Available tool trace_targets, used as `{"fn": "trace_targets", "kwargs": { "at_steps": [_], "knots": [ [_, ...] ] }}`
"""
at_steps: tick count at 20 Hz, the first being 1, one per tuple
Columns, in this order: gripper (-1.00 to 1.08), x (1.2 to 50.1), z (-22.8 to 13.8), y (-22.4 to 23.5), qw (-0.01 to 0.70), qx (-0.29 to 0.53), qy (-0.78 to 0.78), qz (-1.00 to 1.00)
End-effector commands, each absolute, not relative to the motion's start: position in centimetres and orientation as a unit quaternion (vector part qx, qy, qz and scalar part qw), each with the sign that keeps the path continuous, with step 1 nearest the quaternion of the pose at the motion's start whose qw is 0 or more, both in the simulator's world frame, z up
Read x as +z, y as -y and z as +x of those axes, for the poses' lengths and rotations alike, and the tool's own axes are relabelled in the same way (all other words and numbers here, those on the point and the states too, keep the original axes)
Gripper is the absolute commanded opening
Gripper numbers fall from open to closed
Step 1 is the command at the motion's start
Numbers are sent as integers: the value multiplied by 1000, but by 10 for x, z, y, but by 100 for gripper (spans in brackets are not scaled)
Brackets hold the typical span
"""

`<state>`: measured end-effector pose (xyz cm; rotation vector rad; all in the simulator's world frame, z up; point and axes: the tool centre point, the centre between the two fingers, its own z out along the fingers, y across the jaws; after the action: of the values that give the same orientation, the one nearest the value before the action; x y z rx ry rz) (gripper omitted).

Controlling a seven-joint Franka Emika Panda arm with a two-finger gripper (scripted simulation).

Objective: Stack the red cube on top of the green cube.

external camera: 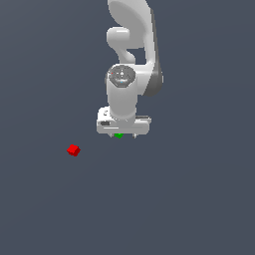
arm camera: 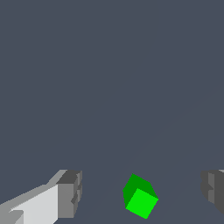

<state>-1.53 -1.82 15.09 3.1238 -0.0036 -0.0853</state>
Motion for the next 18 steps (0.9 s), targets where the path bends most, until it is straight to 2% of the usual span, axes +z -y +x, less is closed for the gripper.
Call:
{"fn": "trace_targets", "kwargs": {
  "at_steps": [1, 5, 9, 18],
  "knots": [
    [100, 151, -15, 18, 8, -27, 1, 1000],
    [100, 148, -14, 29, 8, -26, 9, 1000],
    [100, 138, -10, 60, 8, -23, 31, 999],
    [100, 97, -6, 189, 5, -9, 123, 992]
  ]
}}
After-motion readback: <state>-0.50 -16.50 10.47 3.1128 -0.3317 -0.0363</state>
